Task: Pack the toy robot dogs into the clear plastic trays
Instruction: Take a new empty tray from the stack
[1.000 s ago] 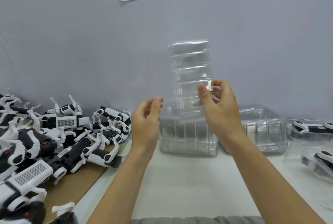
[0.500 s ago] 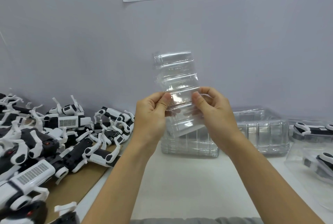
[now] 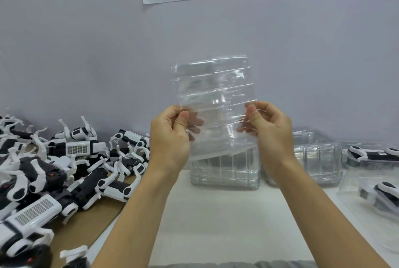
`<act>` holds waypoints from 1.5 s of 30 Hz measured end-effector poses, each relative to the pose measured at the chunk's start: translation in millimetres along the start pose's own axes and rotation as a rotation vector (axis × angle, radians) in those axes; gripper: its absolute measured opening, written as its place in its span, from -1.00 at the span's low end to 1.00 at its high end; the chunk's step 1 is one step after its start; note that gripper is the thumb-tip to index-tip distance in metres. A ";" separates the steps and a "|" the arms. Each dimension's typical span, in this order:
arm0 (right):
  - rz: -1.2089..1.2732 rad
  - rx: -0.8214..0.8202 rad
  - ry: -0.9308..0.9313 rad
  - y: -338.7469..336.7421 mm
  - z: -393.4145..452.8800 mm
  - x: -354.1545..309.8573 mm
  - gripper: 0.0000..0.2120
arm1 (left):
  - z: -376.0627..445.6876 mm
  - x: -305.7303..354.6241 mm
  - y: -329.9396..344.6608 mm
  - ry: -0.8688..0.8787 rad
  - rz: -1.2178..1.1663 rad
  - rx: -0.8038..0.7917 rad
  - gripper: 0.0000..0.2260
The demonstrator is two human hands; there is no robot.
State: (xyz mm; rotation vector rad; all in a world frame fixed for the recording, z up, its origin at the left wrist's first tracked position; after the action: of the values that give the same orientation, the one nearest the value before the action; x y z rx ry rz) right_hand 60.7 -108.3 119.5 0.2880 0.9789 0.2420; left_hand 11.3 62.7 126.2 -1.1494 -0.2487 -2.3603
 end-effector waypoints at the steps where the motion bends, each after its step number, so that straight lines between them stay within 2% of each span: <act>1: 0.005 0.057 -0.018 -5.9 2.7 -2.2 -0.89 | 1.0 -0.6 -0.7 -0.022 -0.042 0.026 -0.72; 7: 0.137 0.451 -0.035 -47.7 18.9 -16.6 -0.83 | 12.7 -5.2 -9.9 -0.266 -0.542 0.172 -0.73; 10: 0.213 0.590 -0.042 -58.4 21.0 -17.7 -0.85 | 24.3 -10.0 -4.3 -0.384 -0.694 0.218 -0.72; 15: 0.207 0.676 -0.084 -60.5 22.9 -18.0 -0.87 | 45.9 -15.7 42.3 -0.612 -0.861 0.272 -0.65; 21: 0.189 0.696 -0.131 -64.6 20.4 -21.6 -0.83 | 29.8 -28.6 99.2 -0.892 -1.116 0.278 -0.67; 25: 0.199 0.724 -0.178 -69.2 20.3 -23.6 -0.81 | 16.3 -36.6 113.8 -0.904 -0.993 0.225 -0.77; 31: 0.244 0.747 -0.177 -71.5 20.8 -25.3 -0.81 | 8.1 -38.6 103.4 -0.830 -0.413 0.032 -0.83; 34: 0.255 0.732 -0.176 -71.5 20.5 -26.6 -0.81 | 0.0 -45.6 91.9 -0.851 -0.174 -0.075 -0.79; 37: 0.270 0.697 -0.163 -70.4 20.9 -28.6 -0.81 | -4.5 -53.7 75.1 -0.786 -0.003 -0.140 -0.76; 41: 0.277 0.598 -0.120 -66.1 21.4 -29.4 -0.81 | -7.2 -54.7 50.9 -0.620 0.071 -0.175 -0.75; 45: 0.296 0.521 -0.100 -58.6 20.5 -32.3 -0.80 | -9.8 -46.2 34.9 -0.488 0.000 -0.078 -0.89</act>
State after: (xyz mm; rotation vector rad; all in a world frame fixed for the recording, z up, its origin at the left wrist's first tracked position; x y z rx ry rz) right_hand 64.8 -176.4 135.1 0.9172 0.8870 0.2353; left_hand 46.3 45.6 82.3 -1.7529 -0.3223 -2.0702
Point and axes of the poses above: each hand's wrist, its own z-axis towards the middle knuckle, its own y-axis out of the palm, x = y × z, the point moved 1 cm from there along z, towards the middle knuckle, and after that the axes turned 6 degrees about z, right-handed, at the moved point
